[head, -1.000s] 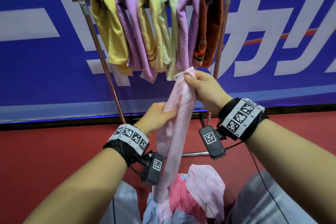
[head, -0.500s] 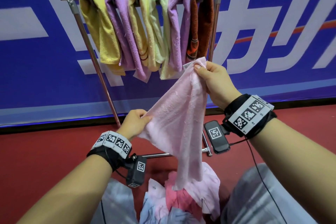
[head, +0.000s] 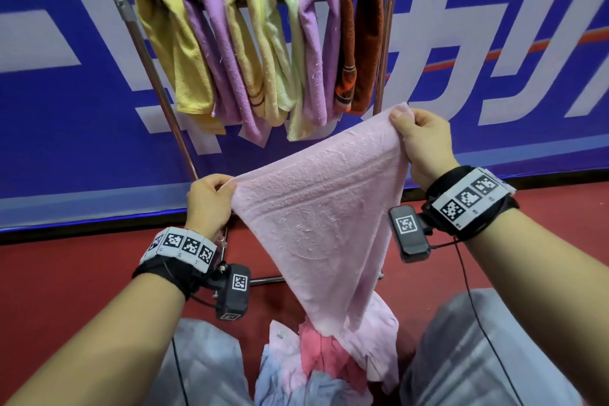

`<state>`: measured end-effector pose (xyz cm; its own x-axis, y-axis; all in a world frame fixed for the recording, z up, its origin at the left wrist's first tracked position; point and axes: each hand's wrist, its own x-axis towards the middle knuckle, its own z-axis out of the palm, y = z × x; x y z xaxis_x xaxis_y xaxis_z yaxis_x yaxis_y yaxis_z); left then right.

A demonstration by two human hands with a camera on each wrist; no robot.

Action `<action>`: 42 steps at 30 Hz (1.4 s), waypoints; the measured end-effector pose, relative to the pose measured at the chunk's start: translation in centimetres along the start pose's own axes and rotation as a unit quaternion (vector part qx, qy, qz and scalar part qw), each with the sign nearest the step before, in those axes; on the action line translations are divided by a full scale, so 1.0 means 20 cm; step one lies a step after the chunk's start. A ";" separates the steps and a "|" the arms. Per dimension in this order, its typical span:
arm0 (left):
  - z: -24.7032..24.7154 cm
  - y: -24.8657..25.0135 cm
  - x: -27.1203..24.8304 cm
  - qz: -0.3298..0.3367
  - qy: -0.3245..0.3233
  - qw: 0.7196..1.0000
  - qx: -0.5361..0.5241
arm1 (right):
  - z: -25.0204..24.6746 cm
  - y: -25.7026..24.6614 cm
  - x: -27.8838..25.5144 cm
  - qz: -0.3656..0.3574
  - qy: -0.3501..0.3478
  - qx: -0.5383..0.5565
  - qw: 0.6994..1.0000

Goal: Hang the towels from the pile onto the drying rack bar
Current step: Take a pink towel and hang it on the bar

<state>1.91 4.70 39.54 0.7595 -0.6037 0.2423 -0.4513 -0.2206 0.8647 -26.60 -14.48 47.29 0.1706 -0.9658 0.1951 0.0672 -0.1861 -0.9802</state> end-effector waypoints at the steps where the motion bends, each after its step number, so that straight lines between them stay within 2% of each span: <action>1: -0.01 0.01 0.00 0.000 0.005 1.000 -0.004 | -0.01 0.00 0.01 0.000 0.005 -0.006 1.000; 9: -0.03 0.10 0.05 0.007 0.053 0.998 -0.015 | -0.01 0.03 0.03 0.018 0.033 -0.037 0.999; 13: -0.03 0.11 0.06 -0.014 0.046 0.999 -0.009 | 0.00 0.08 0.03 0.059 0.028 -0.056 0.996; 18: -0.01 0.15 0.03 -0.039 0.003 0.999 -0.030 | 0.04 0.12 -0.03 0.102 -0.007 -0.050 0.994; 22: 0.04 0.27 -0.01 -0.045 -0.051 0.994 -0.080 | 0.12 0.07 -0.09 0.114 -0.087 -0.035 0.989; 26: 0.10 0.38 -0.03 -0.014 -0.093 0.992 -0.089 | 0.18 -0.01 -0.15 0.106 -0.217 -0.042 0.969; 29: 0.13 0.44 -0.05 -0.002 -0.112 0.989 -0.099 | 0.21 -0.04 -0.18 0.084 -0.333 -0.091 0.935; 32: 0.15 0.47 -0.07 0.006 -0.134 0.986 -0.100 | 0.23 -0.04 -0.21 0.032 -0.388 -0.144 0.910; 37: 0.15 0.46 -0.11 0.046 -0.186 0.980 -0.059 | 0.28 -0.05 -0.23 -0.102 -0.372 -0.207 0.899; 40: 0.14 0.47 -0.13 0.069 -0.222 0.971 -0.056 | 0.32 -0.04 -0.23 -0.188 -0.337 -0.270 0.882; 42: 0.14 0.48 -0.13 0.075 -0.245 0.964 -0.065 | 0.34 -0.03 -0.23 -0.208 -0.327 -0.280 0.878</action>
<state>-5.76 1.98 46.05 0.3627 -0.9182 0.1590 -0.4518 -0.0241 0.8918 -20.67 -8.69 47.28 0.7867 -0.5167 0.3378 -0.2048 -0.7346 -0.6469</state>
